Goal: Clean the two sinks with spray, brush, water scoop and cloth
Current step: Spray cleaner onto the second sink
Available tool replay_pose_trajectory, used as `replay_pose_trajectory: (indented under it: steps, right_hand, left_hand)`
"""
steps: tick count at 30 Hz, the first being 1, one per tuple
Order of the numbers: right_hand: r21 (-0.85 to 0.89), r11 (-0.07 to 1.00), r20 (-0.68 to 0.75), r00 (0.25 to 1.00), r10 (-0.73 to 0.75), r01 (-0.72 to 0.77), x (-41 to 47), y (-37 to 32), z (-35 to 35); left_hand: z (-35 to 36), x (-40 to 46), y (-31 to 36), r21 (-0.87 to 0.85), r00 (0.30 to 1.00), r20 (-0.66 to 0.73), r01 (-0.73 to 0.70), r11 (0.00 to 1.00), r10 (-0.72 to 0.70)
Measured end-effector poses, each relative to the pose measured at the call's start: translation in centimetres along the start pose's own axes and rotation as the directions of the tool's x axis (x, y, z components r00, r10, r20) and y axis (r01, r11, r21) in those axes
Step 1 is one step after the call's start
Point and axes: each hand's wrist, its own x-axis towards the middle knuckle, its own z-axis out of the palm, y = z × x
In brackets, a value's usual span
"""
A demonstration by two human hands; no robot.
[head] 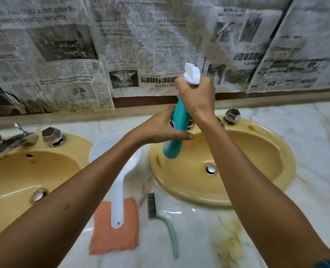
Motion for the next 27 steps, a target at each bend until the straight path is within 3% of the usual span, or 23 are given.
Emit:
replay_pose_trajectory:
  steps: [3, 8, 12, 19, 27]
  right_hand:
    - [-0.023, 1.0, -0.051, 0.999, 0.011, -0.013, -1.4, 2.5, -3.9]
    - [0.059, 0.99, 0.099, 0.987, 0.125, -0.131, -6.2, 8.5, -9.4]
    - [0.106, 0.968, 0.165, 0.964, 0.21, -0.229, -9.7, 11.5, -13.4]
    - [0.005, 0.984, 0.274, 0.947, 0.168, -0.176, -11.0, 13.9, -15.9]
    - [-0.05, 0.978, 0.326, 0.922, 0.209, -0.204, -12.0, 14.7, -17.0]
  left_hand:
    - [6.0, -0.5, 2.0, -0.145, 0.998, -0.062, 0.01, 0.989, -0.019]
    - [18.2, -3.3, 4.0, -0.333, 0.983, -0.138, 0.072, 0.94, -0.124]
    - [24.9, -5.0, 5.1, -0.344, 0.962, -0.195, 0.114, 0.932, -0.19]
    - [29.8, -6.4, 6.9, -0.326, 0.902, -0.345, 0.145, 0.934, -0.26]
    - [32.2, -7.1, 7.0, -0.316, 0.865, -0.399, 0.183, 0.931, -0.305]
